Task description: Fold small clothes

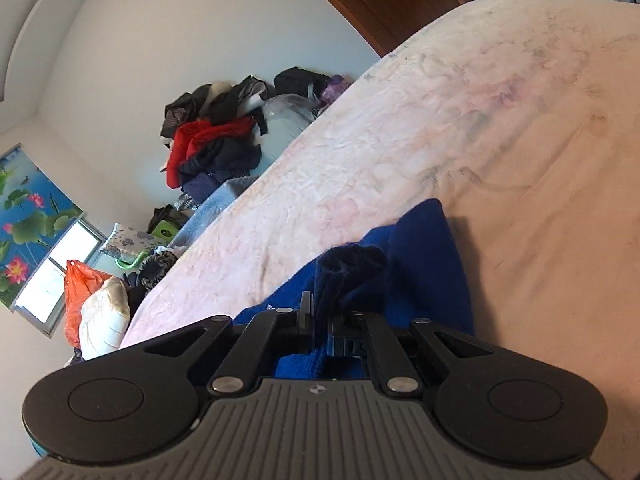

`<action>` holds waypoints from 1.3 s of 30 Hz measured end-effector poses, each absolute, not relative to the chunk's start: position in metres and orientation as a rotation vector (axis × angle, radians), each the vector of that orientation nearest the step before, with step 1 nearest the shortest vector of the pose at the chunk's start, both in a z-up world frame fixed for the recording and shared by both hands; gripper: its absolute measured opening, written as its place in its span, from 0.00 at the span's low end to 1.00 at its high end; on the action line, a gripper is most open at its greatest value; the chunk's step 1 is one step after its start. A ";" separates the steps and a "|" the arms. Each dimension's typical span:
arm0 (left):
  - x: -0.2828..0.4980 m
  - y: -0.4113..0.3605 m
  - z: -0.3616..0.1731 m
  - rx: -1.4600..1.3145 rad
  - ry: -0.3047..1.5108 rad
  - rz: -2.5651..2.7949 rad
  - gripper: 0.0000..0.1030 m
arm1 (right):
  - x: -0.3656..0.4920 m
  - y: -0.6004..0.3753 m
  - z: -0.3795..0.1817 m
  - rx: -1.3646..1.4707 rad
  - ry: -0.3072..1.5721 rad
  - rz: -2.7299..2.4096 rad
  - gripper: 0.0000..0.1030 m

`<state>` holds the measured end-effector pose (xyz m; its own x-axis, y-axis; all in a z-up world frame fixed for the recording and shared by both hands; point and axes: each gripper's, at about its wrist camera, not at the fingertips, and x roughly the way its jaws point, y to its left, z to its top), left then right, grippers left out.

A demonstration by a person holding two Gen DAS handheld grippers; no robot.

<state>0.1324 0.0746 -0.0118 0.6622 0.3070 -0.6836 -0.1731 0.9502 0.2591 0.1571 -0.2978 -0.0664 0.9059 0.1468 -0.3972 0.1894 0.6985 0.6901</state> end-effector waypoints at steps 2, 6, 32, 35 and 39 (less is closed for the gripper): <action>0.132 0.074 -0.011 0.180 0.796 0.275 0.93 | 0.155 -0.302 -0.064 0.768 0.435 -0.012 0.11; 0.133 0.077 -0.015 0.183 0.818 0.273 0.93 | 0.158 -0.312 -0.075 0.739 0.538 -0.077 0.19; 0.097 0.066 -0.030 0.218 0.865 0.202 0.93 | 0.139 -0.283 -0.065 0.436 0.581 -0.094 0.50; 0.091 0.072 -0.030 0.208 0.865 0.199 0.93 | 0.123 -0.278 -0.049 0.361 0.532 -0.099 0.70; 0.080 0.081 -0.032 0.177 0.885 0.154 0.93 | 0.116 -0.267 -0.053 0.144 0.651 -0.041 0.85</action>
<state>0.0796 0.0808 -0.0323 0.6243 0.2061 -0.7535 -0.0604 0.9744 0.2166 0.1156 -0.2674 -0.0535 0.7949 0.0073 -0.6067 0.0831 0.9892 0.1208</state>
